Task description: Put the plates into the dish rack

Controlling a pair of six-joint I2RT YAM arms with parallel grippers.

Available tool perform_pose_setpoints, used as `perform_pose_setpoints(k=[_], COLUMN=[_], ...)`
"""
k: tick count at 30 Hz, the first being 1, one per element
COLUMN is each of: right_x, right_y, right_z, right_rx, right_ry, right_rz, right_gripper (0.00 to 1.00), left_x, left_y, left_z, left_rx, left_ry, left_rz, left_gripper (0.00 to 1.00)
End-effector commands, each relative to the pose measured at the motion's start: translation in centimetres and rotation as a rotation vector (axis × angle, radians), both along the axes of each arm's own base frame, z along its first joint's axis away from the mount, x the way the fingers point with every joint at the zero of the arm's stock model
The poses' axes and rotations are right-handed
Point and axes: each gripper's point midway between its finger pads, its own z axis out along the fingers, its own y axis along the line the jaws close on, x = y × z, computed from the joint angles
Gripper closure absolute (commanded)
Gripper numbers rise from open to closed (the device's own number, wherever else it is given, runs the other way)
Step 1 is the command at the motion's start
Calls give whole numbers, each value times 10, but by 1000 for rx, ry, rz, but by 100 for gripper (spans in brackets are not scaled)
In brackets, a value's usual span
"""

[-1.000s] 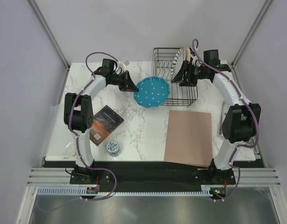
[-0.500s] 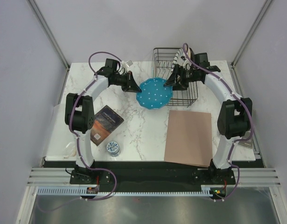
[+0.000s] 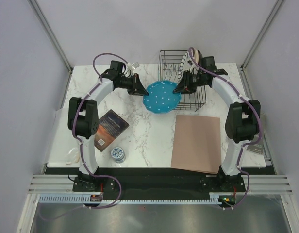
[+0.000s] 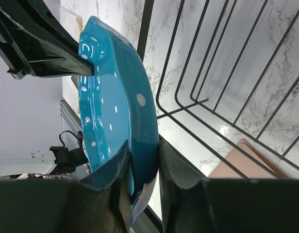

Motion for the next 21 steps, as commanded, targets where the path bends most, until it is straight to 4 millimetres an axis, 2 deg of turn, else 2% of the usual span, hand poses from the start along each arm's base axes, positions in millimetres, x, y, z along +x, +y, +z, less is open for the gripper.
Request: perform_pose_setpoints(k=[1, 5, 6, 7, 8, 10, 11, 13, 14, 15, 17, 18, 20, 21], right_x=[-1, -1, -3, -2, 2, 6, 17, 28, 35, 46, 57, 71, 83, 95], right_y=[8, 3, 0, -1, -5, -10, -16, -18, -19, -24, -25, -36, -43, -57], right_z=[45, 77, 91, 102, 124, 144, 162, 181, 200, 210, 231, 241, 248, 252], right_rx=[47, 16, 5, -5, -24, -58, -101, -133, -150, -201, -211, -252, -293, -342], right_ry=[-111, -217, -248, -282, -358, -428, -498, -573, -638, -696, -772, -817, -846, -867], right_rz=[38, 41, 32, 27, 17, -3, -47, -75, -99, -149, -203, -299, -402, -510], right_gripper=[100, 100, 100, 100, 100, 100, 100, 100, 100, 100, 100, 100, 100, 100], left_x=[0, 4, 8, 10, 11, 22, 21, 32, 32, 34, 33, 33, 30, 25], left_y=[-10, 1, 6, 14, 20, 38, 46, 66, 71, 78, 81, 83, 86, 90], left_z=[67, 60, 58, 65, 70, 75, 85, 92, 100, 101, 104, 104, 101, 98], left_rx=[-97, -34, -1, 17, 39, 139, 180, 288, 311, 349, 366, 376, 388, 404], left_ry=[-118, -128, -150, -173, -197, -275, -311, -388, -419, -446, -463, -465, -455, -450], left_rz=[-32, -3, 20, 40, 61, 131, 157, 224, 241, 257, 256, 262, 273, 281], left_gripper=[70, 28, 1, 0, 0, 0, 0, 0, 0, 0, 0, 0, 0, 0])
